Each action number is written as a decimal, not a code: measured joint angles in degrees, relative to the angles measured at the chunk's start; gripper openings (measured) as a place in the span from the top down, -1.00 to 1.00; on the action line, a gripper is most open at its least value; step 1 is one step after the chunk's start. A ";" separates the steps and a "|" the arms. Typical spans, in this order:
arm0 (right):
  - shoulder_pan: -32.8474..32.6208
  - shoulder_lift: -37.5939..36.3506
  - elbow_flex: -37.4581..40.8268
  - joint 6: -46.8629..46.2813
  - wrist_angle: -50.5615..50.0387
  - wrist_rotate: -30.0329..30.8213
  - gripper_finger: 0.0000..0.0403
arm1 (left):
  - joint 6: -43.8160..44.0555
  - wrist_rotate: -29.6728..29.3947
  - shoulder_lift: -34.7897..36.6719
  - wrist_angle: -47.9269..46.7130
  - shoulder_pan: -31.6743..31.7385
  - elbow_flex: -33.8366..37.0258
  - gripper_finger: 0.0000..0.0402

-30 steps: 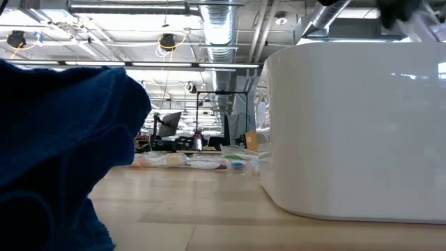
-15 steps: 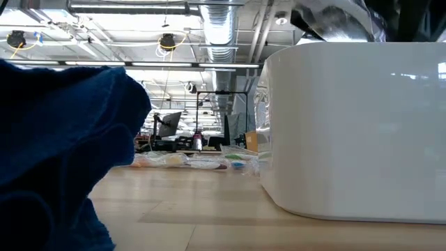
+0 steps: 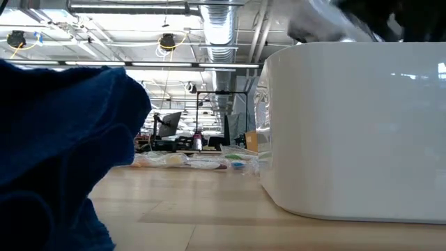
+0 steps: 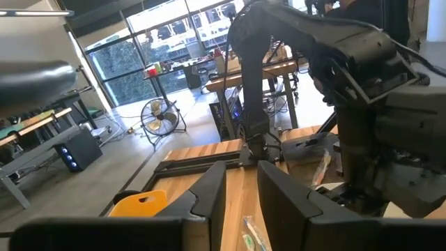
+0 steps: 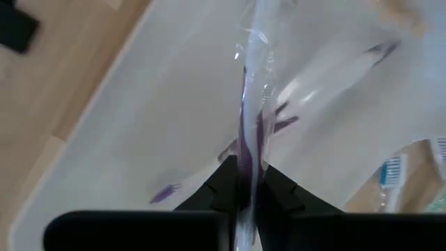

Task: Pick & Place Toothbrushes
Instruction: Put the violet toothbrush into the right white bin, then put the orange toothbrush into the black bin

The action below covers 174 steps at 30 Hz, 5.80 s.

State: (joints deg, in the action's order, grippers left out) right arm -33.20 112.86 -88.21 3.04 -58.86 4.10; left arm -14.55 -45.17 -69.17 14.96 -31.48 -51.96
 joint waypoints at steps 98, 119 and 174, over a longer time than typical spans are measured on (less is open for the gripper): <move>9.61 -53.36 41.89 10.09 80.48 6.21 0.57 | 1.63 0.02 -0.02 -3.38 5.67 0.15 0.62; 8.92 -60.42 43.51 -4.69 73.88 6.22 0.57 | 23.78 28.67 -14.79 -3.35 44.86 4.43 0.62; 4.65 -60.82 43.48 -1.54 73.86 6.20 0.57 | 19.24 36.04 -46.52 -3.55 44.25 -7.36 0.93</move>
State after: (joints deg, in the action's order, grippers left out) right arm -28.56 52.04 -44.73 1.50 15.00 10.31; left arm 4.70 -9.13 -115.69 11.41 12.76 -59.33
